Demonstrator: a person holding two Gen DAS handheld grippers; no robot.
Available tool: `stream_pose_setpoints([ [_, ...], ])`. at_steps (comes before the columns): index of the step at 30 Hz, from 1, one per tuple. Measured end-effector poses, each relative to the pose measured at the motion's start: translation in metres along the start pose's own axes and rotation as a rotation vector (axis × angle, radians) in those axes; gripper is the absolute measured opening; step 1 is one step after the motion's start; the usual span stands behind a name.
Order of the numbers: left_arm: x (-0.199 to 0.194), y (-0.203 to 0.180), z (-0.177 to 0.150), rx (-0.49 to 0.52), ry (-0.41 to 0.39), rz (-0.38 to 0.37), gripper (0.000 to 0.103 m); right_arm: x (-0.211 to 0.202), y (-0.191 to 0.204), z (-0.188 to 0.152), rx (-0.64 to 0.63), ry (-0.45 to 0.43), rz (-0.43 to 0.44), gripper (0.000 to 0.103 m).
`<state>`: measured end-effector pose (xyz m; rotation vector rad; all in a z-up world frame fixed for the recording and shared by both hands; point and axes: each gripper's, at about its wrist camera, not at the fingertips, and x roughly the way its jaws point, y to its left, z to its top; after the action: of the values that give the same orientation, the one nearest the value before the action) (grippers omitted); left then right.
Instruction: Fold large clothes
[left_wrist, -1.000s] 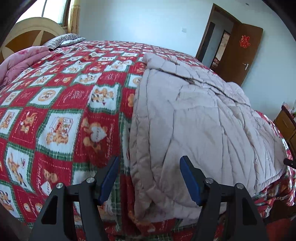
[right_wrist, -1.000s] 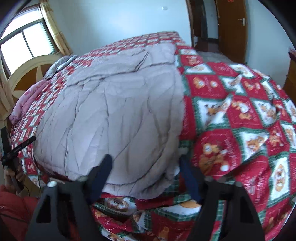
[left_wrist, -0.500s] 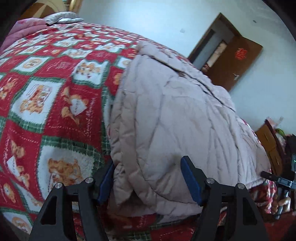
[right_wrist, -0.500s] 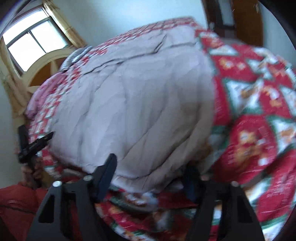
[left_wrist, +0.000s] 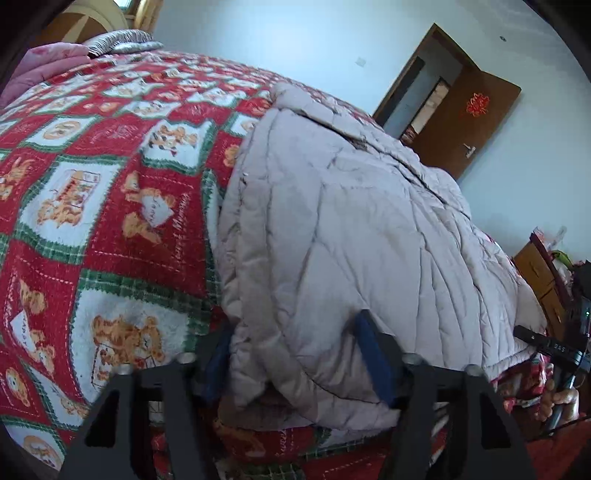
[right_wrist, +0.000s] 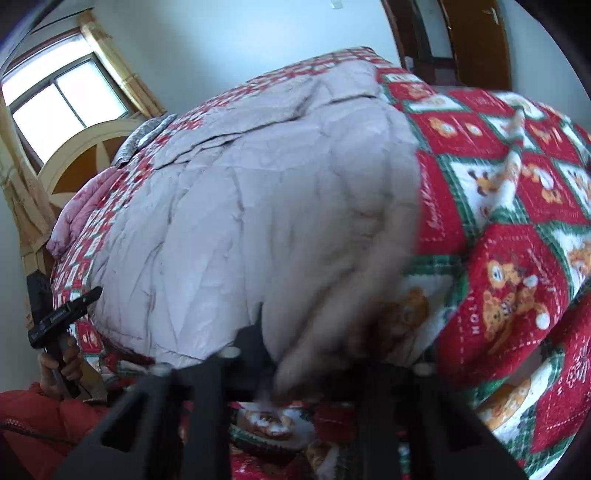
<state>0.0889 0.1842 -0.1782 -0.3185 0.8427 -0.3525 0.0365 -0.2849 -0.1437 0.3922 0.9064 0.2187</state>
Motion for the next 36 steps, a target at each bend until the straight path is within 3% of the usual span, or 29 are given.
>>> stream_pose_setpoints([
  [3,-0.009,0.002,0.008,-0.013,-0.015,-0.005,0.018,-0.007,0.002,0.001,0.015,-0.018,0.034,0.016],
  [6,-0.028,0.0,0.018,-0.009,-0.067,-0.039,0.014,-0.022,0.011,0.007,0.006,-0.05,0.078,0.015],
  [12,-0.071,-0.017,0.038,0.063,-0.157,-0.144,0.012,-0.061,0.028,0.017,-0.034,-0.132,0.14,0.015],
  [16,-0.085,-0.035,0.044,0.162,-0.192,-0.122,0.012,-0.073,0.037,0.015,-0.077,-0.156,0.137,0.015],
  [26,-0.041,-0.033,0.032,0.126,-0.046,-0.041,0.014,-0.058,0.019,0.012,-0.003,-0.125,0.171,0.015],
  [32,-0.078,-0.04,0.039,0.131,-0.194,-0.131,0.01,-0.076,0.026,0.011,-0.018,-0.158,0.193,0.014],
  [36,-0.097,-0.042,0.05,0.099,-0.233,-0.21,0.01,-0.094,0.027,0.012,-0.008,-0.186,0.235,0.014],
])
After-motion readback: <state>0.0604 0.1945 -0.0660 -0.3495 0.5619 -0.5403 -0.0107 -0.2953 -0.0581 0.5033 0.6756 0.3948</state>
